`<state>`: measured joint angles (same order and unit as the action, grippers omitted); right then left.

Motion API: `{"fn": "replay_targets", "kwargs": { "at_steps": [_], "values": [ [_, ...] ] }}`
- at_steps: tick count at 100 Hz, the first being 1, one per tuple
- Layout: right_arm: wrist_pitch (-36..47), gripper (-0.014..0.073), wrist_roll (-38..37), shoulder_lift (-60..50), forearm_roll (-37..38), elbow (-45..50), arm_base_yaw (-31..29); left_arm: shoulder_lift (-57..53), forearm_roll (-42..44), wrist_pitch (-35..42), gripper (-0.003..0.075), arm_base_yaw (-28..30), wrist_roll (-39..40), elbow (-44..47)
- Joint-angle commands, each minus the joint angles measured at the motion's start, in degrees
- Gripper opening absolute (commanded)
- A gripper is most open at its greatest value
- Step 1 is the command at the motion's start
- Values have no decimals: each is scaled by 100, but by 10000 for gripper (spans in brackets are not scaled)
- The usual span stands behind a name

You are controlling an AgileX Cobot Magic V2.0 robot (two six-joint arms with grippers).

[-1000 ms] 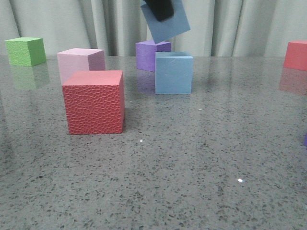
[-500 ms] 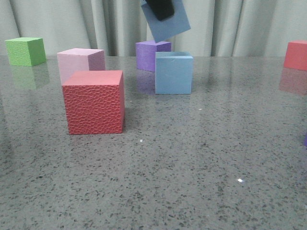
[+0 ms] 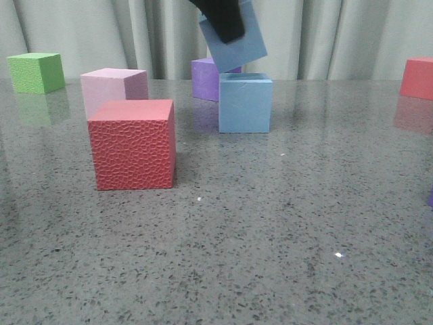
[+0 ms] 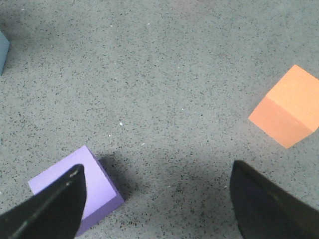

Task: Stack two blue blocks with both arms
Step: 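Lower the held light-blue cube onto the top of the placed cube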

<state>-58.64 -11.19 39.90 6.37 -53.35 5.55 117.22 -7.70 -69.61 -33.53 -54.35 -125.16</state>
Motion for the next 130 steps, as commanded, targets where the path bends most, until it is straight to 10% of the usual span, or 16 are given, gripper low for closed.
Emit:
{"fn": "replay_targets", "kwargs": {
  "at_steps": [1,130],
  "values": [
    [353,590,57,-1,62,-144,-23,-313,-108,324,233,-52,4,-139],
    [353,590,57,-1,62,-144,-23,-97,-229,133,233,-52,-4,-139]
  ]
}}
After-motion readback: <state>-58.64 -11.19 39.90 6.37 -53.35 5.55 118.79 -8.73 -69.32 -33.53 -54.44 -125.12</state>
